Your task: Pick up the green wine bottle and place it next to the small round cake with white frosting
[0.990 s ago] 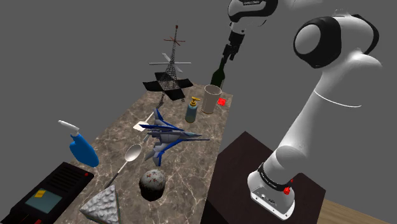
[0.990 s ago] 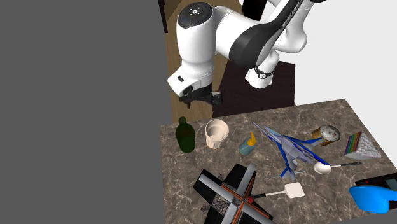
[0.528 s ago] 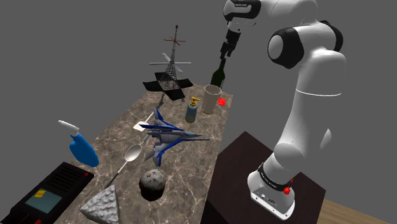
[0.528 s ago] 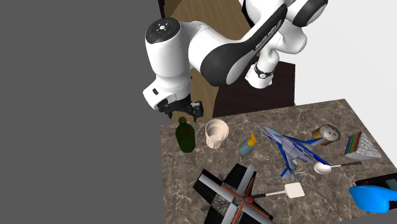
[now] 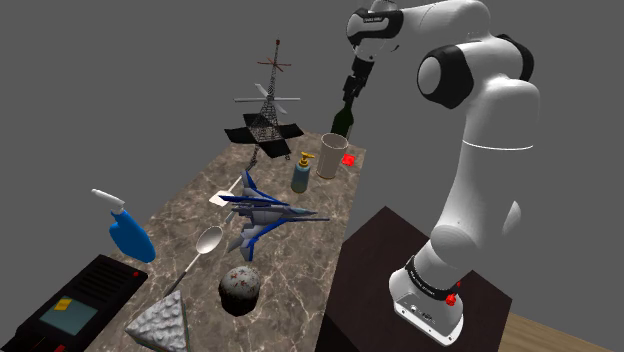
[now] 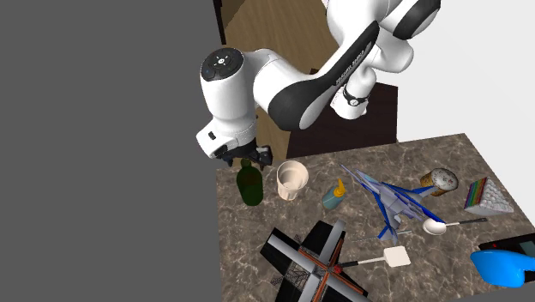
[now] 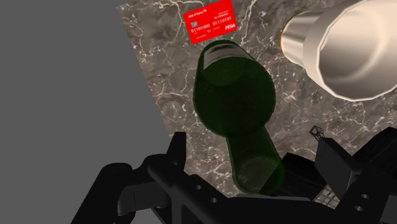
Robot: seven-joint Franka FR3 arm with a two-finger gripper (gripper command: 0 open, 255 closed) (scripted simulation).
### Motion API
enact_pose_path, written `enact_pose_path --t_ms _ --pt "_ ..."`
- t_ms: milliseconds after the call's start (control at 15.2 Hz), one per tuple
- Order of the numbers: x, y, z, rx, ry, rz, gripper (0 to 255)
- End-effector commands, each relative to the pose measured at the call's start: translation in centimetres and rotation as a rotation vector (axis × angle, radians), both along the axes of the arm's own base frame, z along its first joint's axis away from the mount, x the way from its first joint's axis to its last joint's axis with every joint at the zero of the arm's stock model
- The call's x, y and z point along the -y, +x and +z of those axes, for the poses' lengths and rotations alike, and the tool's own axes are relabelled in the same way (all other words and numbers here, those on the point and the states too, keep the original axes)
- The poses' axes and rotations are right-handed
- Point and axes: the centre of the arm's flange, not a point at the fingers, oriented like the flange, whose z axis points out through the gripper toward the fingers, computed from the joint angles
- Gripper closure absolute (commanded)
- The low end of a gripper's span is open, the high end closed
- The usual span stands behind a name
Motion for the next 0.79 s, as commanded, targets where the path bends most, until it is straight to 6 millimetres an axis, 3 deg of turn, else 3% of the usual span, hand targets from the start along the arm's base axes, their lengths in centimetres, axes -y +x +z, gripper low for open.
enact_pose_path --t_ms 0,330,396,726 --pt "0.03 0.03 -0.23 0.0 0.0 0.0 0" --pt "0.03 0.03 -0.23 0.0 0.0 0.0 0" --pt "0.03 0.03 -0.23 0.0 0.0 0.0 255" --pt "0.03 0.04 -0.23 0.0 0.0 0.0 255"
